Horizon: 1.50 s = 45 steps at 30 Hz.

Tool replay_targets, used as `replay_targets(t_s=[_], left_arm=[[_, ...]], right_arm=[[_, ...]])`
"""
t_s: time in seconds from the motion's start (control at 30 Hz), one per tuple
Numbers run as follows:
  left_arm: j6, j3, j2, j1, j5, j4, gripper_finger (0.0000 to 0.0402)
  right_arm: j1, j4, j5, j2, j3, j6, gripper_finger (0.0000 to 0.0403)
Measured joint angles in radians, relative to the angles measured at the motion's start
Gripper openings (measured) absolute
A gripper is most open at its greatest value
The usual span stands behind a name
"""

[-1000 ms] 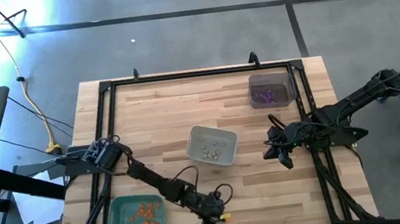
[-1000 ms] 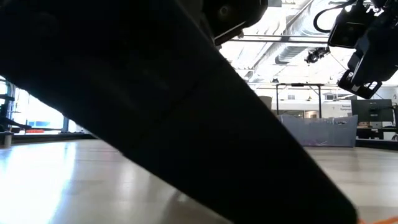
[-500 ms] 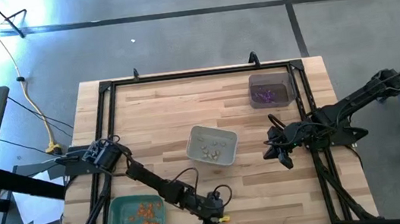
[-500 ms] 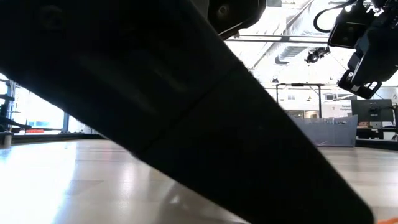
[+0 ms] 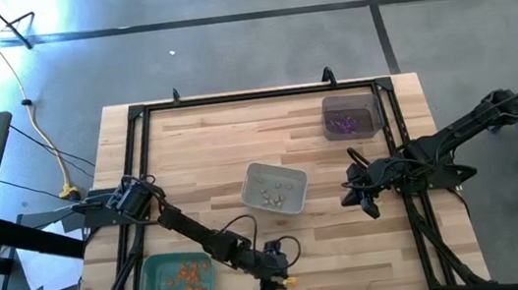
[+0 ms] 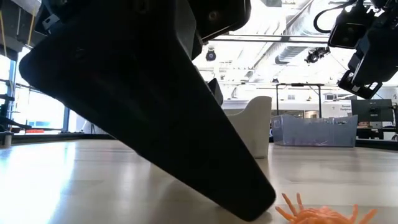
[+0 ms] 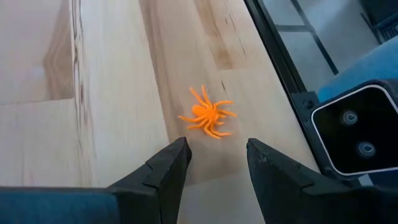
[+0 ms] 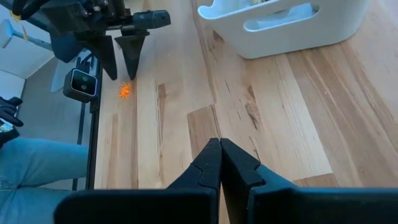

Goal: Sort Halloween decoration
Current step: Put the orange spider toy into the green bin

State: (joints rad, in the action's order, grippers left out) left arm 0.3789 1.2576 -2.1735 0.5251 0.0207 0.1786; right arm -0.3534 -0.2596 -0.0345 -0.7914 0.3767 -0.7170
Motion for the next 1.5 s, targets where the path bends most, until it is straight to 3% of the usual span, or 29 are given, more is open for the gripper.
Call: replay_targets(t_s=[0.6, 0.77, 1.03, 1.5], left_arm=[[-0.129, -0.002, -0.002, -0.043, -0.012, 0.059, 0.0159], [-0.129, -0.002, -0.002, -0.040, 0.056, 0.087, 0.0159], [-0.135, -0.002, -0.003, -0.032, 0.071, 0.103, 0.0159], [-0.154, 0.003, -0.096, -0.032, 0.083, 0.259, 0.0159]], right_arm=[[0.000, -0.003, 0.000, 0.000, 0.000, 0.000, 0.0000], [0.000, -0.003, 0.000, 0.000, 0.000, 0.000, 0.0000], [0.000, -0.003, 0.000, 0.000, 0.000, 0.000, 0.0000], [0.000, -0.010, 0.000, 0.000, 0.000, 0.000, 0.0000]])
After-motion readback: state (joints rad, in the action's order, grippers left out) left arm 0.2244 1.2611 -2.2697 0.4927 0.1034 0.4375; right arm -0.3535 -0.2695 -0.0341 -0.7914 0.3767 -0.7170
